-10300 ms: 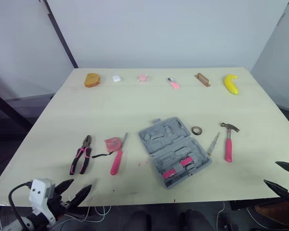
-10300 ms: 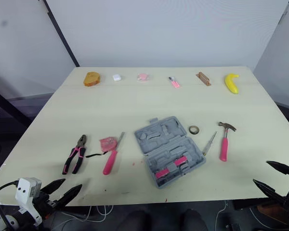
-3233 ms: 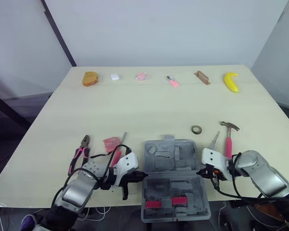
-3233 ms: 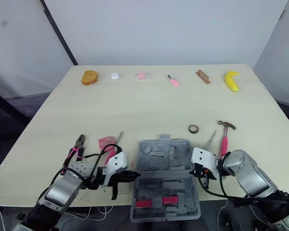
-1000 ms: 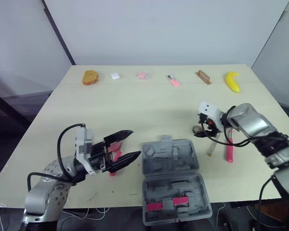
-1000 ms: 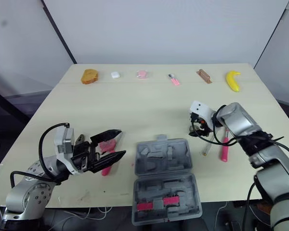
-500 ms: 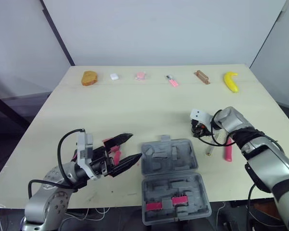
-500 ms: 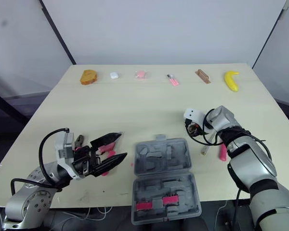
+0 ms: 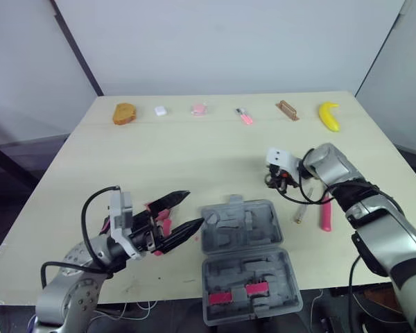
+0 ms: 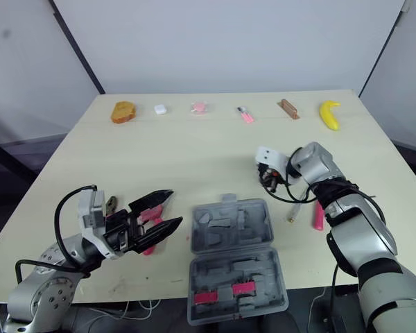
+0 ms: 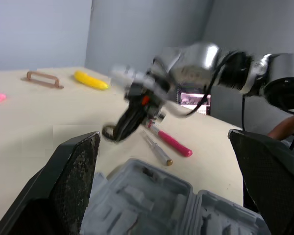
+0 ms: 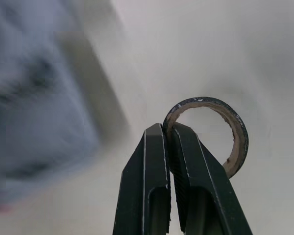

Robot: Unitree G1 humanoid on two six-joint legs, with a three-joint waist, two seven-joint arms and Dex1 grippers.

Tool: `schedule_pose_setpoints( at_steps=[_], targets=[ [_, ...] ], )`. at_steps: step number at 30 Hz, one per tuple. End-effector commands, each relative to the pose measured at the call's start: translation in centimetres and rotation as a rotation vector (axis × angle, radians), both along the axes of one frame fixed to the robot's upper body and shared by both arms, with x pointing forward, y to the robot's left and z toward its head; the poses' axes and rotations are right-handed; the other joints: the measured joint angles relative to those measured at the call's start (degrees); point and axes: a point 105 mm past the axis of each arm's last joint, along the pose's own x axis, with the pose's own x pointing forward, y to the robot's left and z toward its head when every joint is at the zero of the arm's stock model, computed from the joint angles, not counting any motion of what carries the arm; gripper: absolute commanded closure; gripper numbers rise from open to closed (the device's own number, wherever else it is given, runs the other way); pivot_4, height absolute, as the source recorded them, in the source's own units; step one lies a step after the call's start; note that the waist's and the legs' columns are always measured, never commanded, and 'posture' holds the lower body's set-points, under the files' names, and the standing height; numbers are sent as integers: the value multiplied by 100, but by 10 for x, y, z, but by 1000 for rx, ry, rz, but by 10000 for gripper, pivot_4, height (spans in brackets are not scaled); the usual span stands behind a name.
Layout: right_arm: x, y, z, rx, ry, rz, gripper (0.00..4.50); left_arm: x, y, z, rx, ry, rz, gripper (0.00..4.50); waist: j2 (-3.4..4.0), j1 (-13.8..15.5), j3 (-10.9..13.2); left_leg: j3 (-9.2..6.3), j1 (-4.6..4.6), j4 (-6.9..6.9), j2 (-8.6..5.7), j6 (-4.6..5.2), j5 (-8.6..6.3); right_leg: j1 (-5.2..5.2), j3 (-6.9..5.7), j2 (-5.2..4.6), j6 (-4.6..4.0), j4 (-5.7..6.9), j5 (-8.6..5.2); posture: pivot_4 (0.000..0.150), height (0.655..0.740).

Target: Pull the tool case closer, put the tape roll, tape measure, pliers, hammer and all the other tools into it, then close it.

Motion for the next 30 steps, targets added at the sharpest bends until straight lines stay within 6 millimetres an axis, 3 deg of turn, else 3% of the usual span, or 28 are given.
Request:
schedule_pose_setpoints(
  at_steps=[1, 3, 7, 12, 19, 29, 30],
  targets=[
    [-32, 48, 25, 53, -27, 171, 43939, -9, 27, -3, 6, 7, 90, 0, 1, -1, -1, -3, 1, -1, 0, 0, -1, -1, 0, 3, -1, 1, 0, 1500, 7400],
    [-45, 66, 24, 62, -20, 223, 43939, -12, 37, -6, 9, 24, 126, 0, 2, 15, 0, -10, 0, -1, 2, 0, 0, -1, -7, 3, -3, 1, -2, 1500, 7400],
    [-51, 96, -1, 69, 1, 223, 43939, -21, 47, -13, 55, 57, 166, 0, -3, 91, -2, -21, -4, 0, -16, -2, -1, 5, -27, -24, -3, 0, -1, 1500, 7400],
    [-56, 112, -26, 59, 28, 233, 43939, -22, 45, -12, 62, 57, 180, 0, -5, 150, -3, -24, -2, 2, -36, -6, 2, 13, -32, -43, -1, -2, -1, 1500, 7400],
    [-64, 113, -46, 27, 66, 246, 43939, -22, 47, -16, 64, 60, 191, 0, -5, 68, -3, -29, -2, -2, -35, -26, 13, 11, -35, -33, -2, -1, -1, 1500, 7400],
    [-57, 109, -54, 8, 75, 216, 43939, -23, 53, -25, 69, 68, 187, 0, -4, 23, -2, -31, -2, -3, -35, -10, 4, 11, -36, -31, -2, -2, -1, 1500, 7400],
    [-56, 109, -54, 11, 71, 212, 41332, -24, 54, -28, 68, 71, 187, 0, -4, 23, -2, -31, -2, -3, -35, -10, 4, 11, -36, -31, -2, -2, -1, 1500, 7400]
  ],
)
